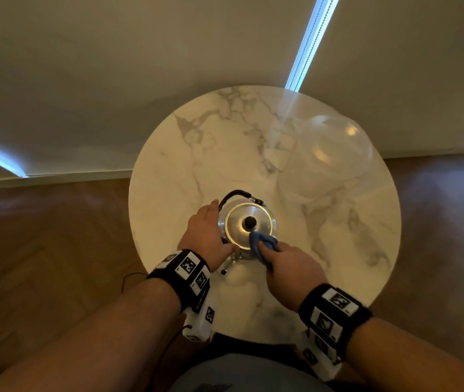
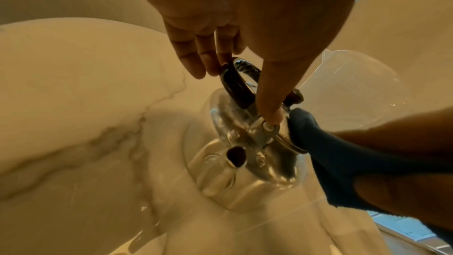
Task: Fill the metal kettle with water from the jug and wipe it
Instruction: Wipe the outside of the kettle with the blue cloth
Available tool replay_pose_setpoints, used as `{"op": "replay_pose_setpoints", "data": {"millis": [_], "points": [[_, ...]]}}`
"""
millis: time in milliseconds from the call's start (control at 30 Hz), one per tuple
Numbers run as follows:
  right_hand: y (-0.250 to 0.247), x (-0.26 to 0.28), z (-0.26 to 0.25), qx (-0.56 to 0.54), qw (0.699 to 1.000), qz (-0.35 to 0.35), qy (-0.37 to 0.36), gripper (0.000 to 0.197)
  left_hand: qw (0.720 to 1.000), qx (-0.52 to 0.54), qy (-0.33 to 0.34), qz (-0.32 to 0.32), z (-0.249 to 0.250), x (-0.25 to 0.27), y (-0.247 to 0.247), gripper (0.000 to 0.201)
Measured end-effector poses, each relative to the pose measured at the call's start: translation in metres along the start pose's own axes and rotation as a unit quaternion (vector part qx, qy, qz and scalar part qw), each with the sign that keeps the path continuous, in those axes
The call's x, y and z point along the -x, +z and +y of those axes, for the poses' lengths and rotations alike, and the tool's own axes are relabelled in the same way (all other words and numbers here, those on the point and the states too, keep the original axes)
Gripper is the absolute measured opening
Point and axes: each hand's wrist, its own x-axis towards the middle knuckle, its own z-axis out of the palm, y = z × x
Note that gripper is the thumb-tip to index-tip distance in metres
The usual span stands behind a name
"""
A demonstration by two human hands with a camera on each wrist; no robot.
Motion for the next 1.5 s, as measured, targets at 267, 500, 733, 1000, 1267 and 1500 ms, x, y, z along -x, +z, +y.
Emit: {"op": "replay_pose_setpoints", "data": {"millis": [267,500,733,1000,1267,1500], "points": [[-0.021,-0.034,0.009,-0.012,0.998,0.011,0.059,0.053,1.000,0.008,-0.005,-0.006,0.005,-0.001,-0.002,0.102],[-0.016,-0.029,0.022,-0.046,0.997,0.039,0.046,0.050,0.999,0.037,-0.024,-0.008,0.008,0.000,-0.002,0.101],[-0.038,-0.052,0.005,0.035,0.999,-0.008,-0.007,0.052,0.996,0.071,-0.049,-0.008,0.013,0.004,-0.002,0.098],[-0.061,-0.070,-0.004,0.067,0.997,-0.031,-0.032,0.052,0.993,0.078,-0.081,-0.026,0.018,0.001,-0.007,0.103],[-0.075,-0.077,-0.002,0.138,0.986,-0.068,-0.068,0.047,0.993,0.076,-0.084,-0.024,0.018,0.006,-0.008,0.109],[-0.085,-0.083,-0.029,0.164,0.979,-0.100,-0.071,0.052,0.995,0.061,-0.080,-0.009,0.020,0.009,-0.007,0.106]]}}
